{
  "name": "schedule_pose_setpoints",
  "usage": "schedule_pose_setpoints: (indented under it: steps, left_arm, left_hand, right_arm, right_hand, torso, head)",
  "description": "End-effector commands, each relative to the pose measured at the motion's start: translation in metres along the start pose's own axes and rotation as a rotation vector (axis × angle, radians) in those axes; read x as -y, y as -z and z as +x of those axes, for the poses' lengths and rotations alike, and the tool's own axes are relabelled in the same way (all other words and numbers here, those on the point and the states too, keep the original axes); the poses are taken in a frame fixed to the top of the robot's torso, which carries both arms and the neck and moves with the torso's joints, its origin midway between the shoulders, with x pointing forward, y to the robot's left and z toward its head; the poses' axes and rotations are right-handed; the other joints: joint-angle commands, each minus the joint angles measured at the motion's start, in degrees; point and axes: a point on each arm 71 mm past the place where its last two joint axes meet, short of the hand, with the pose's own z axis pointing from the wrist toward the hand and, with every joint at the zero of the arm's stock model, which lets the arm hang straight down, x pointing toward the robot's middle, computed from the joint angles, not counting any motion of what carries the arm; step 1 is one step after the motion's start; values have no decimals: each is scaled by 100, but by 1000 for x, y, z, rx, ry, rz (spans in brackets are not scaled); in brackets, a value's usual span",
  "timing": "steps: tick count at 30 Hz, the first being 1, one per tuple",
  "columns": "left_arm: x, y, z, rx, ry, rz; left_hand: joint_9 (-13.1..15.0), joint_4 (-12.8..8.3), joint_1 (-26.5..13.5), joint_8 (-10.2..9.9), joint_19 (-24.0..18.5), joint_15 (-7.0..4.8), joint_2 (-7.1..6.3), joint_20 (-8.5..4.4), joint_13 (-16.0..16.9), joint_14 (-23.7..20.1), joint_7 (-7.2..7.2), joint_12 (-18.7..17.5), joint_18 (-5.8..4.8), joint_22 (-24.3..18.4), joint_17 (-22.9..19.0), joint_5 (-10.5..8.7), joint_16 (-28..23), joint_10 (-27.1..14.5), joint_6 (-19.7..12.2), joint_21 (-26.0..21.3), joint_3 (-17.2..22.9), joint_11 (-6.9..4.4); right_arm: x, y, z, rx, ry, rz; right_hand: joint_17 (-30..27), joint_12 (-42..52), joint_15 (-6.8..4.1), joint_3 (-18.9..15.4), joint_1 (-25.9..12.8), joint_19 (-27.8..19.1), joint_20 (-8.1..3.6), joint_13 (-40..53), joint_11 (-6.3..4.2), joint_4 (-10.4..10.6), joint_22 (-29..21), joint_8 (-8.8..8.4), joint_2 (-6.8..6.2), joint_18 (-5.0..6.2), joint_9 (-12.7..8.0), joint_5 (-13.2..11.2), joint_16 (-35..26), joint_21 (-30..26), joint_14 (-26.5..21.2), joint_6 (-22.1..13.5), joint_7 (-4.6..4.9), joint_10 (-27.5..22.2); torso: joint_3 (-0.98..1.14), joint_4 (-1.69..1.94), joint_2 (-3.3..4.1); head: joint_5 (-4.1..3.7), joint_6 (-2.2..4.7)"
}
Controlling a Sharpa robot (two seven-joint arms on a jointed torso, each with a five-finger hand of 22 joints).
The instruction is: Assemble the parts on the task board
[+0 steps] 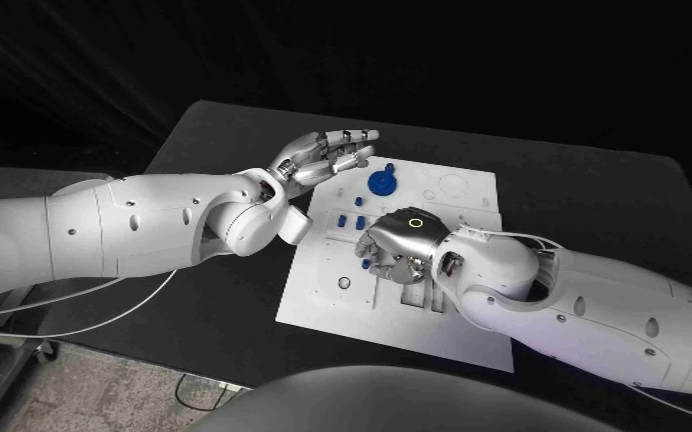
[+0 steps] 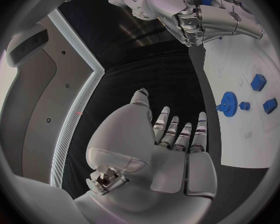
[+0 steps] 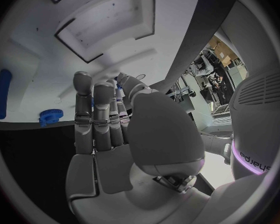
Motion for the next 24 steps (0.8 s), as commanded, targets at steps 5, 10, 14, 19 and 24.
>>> schedule_pose_setpoints:
  steps: [5,10,14,19,24]
  left_arm:
    - [0,0,2,-16,12,8]
    - [0,1,0,-12,10,6]
    - [0,2,-1,-8,9,6]
    - [0,2,-1,-5,9,5]
    - [0,0,-1,-4,8,7]
  left_hand:
    - [7,-10,5,36,19,-12,72,9,10,36,23,26,1,7,10,35,4,-1,33,3,-28,54]
    - [8,-12,11,41,23,-12,74,9,11,40,26,34,1,6,11,39,6,3,38,5,-28,58]
    - [8,-12,12,42,24,-11,74,9,11,42,27,36,1,8,11,40,7,4,39,6,-29,59]
    - [9,-12,14,44,28,-11,74,9,12,44,28,40,1,13,11,40,8,6,42,8,-29,61]
    - [9,-11,17,45,36,-12,76,9,12,36,29,40,1,23,10,42,5,7,41,11,-30,65]
  right_arm:
    - [5,5,-1,21,1,13]
    - [14,18,-15,53,8,43]
    - [33,35,-39,59,-57,112]
    - [59,60,-65,10,-46,223]
    - [83,83,-75,-66,-7,328]
  right_hand:
    - [-125,-67,-3,-85,-163,-112,17,-18,46,137,112,-115,-81,52,-103,-246,-129,-296,-125,-300,-93,-220]
    - [-219,-66,-11,-129,-203,-154,18,-17,68,193,79,-92,-105,72,-119,-304,-221,-450,-187,-287,-86,-311]
    - [-142,-114,83,-212,-266,-82,66,-47,112,300,92,-98,-113,33,-170,-395,-115,-353,-121,-311,18,-489]
    - [-61,-306,142,-364,-296,45,128,-178,208,363,111,-96,-103,25,-268,-539,20,-256,-17,-336,85,-852]
    - [-5,-432,140,-560,-290,117,138,-289,252,452,127,-94,-95,16,-344,-716,99,-133,26,-358,6,-1105]
  torso:
    - [1,-2,-4]
    - [0,2,0]
    - [0,-1,2]
    - [-8,-8,-12]
    - [-2,-14,-11]
  head:
    - [3,0]
    - [-36,0]
    - [-85,0]
    - [-172,0]
    - [-276,0]
